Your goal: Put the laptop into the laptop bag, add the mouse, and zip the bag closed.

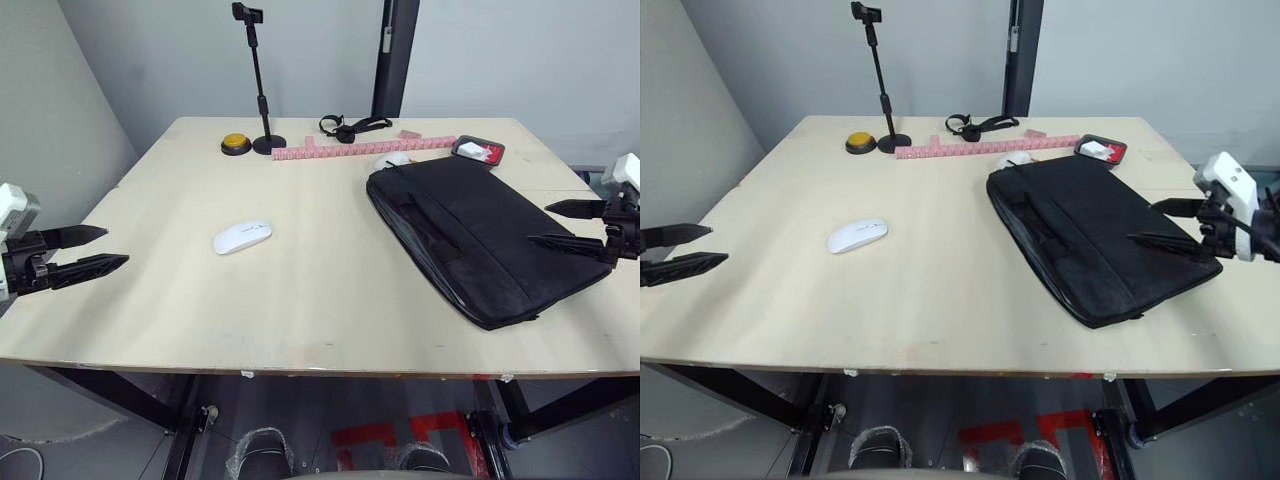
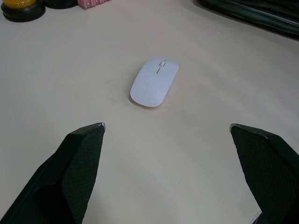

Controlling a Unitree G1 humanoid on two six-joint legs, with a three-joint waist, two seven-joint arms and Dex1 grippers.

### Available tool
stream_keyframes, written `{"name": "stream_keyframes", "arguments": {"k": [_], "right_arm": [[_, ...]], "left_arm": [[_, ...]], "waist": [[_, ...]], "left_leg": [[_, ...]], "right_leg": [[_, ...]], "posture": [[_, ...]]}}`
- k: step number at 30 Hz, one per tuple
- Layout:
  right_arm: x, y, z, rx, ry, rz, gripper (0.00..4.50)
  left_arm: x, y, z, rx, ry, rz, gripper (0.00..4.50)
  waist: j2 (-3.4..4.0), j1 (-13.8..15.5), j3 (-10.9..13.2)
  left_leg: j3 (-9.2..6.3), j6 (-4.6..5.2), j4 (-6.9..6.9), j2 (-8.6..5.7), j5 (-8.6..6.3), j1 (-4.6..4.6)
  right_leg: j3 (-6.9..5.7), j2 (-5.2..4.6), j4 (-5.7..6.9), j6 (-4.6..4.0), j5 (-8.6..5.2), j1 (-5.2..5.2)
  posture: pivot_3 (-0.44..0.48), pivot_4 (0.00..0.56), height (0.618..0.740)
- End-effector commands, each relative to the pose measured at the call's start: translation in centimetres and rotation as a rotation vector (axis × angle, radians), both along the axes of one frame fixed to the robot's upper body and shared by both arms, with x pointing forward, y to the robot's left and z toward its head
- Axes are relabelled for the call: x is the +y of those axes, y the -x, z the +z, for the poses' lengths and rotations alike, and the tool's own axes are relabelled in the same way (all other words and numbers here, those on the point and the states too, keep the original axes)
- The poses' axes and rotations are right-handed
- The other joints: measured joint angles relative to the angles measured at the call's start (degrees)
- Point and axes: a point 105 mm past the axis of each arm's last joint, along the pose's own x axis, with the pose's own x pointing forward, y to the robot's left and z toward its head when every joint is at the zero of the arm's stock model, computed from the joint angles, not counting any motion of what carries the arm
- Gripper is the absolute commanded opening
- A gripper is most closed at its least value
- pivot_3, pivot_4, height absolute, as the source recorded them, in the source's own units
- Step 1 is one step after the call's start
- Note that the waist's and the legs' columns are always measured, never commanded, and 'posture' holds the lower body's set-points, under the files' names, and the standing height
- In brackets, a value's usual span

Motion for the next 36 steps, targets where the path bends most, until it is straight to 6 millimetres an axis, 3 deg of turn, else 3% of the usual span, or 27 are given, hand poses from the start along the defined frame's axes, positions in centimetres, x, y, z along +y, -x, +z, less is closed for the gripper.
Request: {"name": "stream_keyframes", "arguments": {"k": [1,5,11,19,36], "right_arm": [[0.6,0.2,1.6,-0.065,-0.006,0.037,4.45],[4.3,0.5,1.8,-0.07,0.012,0.178,4.45],[9.8,2.0,3.0,-0.101,-0.038,0.349,4.45],[14.4,4.9,7.0,-0.157,-0.251,0.486,4.45],[15.4,6.6,7.7,-0.109,-0.304,0.419,4.45]], "left_arm": [[-1.1,-1.1,0.1,-0.052,-0.027,-0.061,4.5],[-1.9,-4.4,-2.4,-0.031,-0.072,-0.094,4.5],[-2.9,-9.0,-3.8,-0.054,-0.104,-0.084,4.5],[-6.0,-12.1,-5.4,0.001,-0.134,-0.128,4.5],[-9.9,-14.9,-8.0,0.041,-0.16,-0.079,4.5]], "waist": [[0.01,0.1,-0.02],[0.07,0.16,-0.09],[-0.04,0.29,-0.22],[-0.04,1.14,-0.22],[-0.06,3.08,-0.23]], "left_leg": [[0.0,0.0,0.0,0.0,0.0,0.01],[0.02,0.02,0.0,0.0,0.01,0.19],[0.04,0.04,0.09,0.0,0.04,0.22],[0.05,0.02,0.02,-0.01,0.03,0.17],[0.04,-0.07,0.02,-0.01,-0.01,0.18]], "right_leg": [[0.0,0.0,0.0,0.0,0.0,0.0],[0.04,0.0,0.08,-0.01,0.0,0.13],[0.12,0.02,0.19,-0.04,0.02,0.16],[0.11,0.02,0.09,-0.06,0.02,0.14],[0.11,0.01,0.08,-0.05,0.02,0.17]], "posture": [[0.0,0.15,0.74],[0.0,0.15,0.74],[0.0,0.15,0.74],[0.0,0.15,0.74],[0.0,0.15,0.74]]}}
